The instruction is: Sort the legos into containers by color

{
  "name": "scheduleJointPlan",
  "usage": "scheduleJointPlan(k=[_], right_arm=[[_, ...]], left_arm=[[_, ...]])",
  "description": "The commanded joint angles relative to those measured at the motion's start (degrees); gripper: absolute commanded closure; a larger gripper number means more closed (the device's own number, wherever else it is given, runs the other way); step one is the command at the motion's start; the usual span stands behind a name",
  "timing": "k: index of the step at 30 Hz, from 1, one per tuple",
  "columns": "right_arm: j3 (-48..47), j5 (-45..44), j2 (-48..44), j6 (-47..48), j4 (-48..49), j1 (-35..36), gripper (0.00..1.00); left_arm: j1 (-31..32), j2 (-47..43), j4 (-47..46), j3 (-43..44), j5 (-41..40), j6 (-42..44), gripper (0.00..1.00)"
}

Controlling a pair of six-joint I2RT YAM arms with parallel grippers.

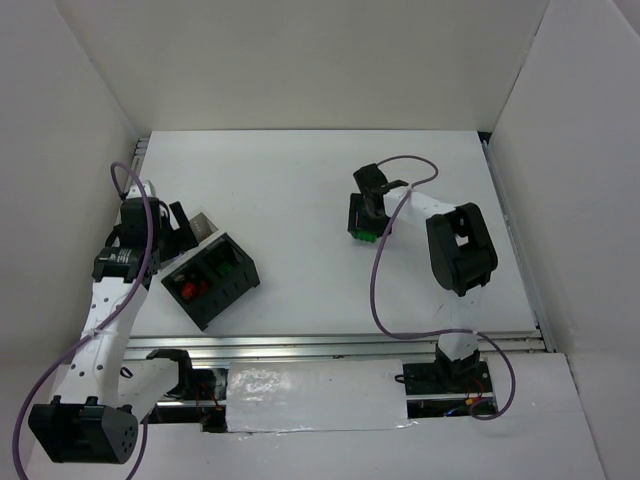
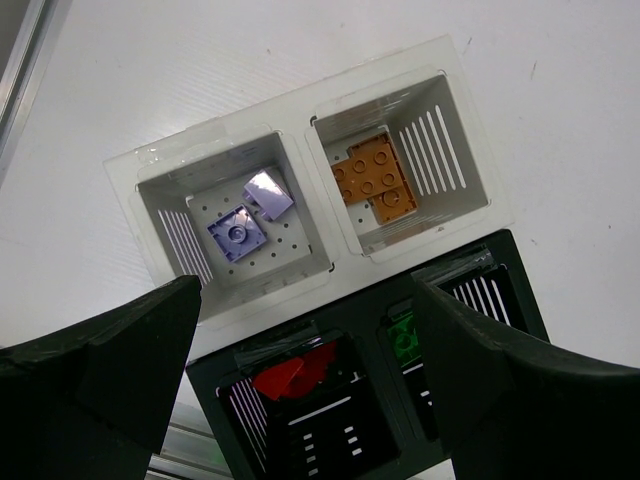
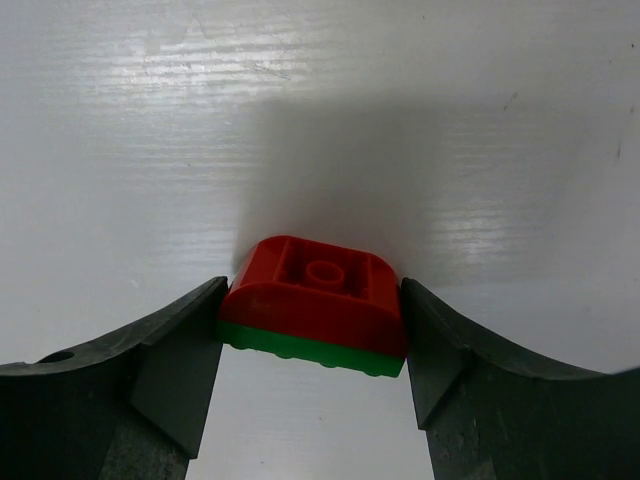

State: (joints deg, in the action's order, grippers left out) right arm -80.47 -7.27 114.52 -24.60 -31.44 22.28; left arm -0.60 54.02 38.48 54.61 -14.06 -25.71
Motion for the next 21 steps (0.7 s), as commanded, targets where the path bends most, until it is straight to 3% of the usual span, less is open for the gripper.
scheduleJointPlan(k=[1,4,9,13,14,15,17,21], right_arm=[[4.4,0.5,-3.9,-1.3,-0.3,0.2,0.97],[7.7,3.8,-8.3,-2.1,2.5,0.2,0.99],[15.4,6.8,-21.0,-8.9,10.0,2.4,1.00],[22.2,-5.1,-33.9,-21.1,15.5,8.3,1.00],[23.3,-7.7,-38.8,-26.1,16.0,11.1,1.00],[25.3,-12.4,-41.2,-28.7,16.6,12.6,1.00],[26.4,-15.5,-46.9,-35.1,16.3,16.1,1.00],[29.3,-23.2,-55.3,-43.6,16.6,22.8,1.00]], left_arm=[[0.2,-0.4,-2.2,-0.2,1.0,0.8,0.00],[0.2,-0.5,-3.0,-0.4,3.1,1.4,0.00],[2.9,-2.5,-9.1,-2.3,21.8,0.4,0.00],[15.0,-2.3,-18.2,-4.2,23.0,-9.6,0.00],[23.4,-0.9,-23.4,-4.6,19.5,-11.4,0.01],[27.2,0.1,-26.2,-5.1,17.9,-14.3,0.01],[36.8,2.9,-36.4,-5.7,15.0,-15.8,0.00],[45.8,6.2,-53.8,-8.4,14.4,-13.6,0.00]])
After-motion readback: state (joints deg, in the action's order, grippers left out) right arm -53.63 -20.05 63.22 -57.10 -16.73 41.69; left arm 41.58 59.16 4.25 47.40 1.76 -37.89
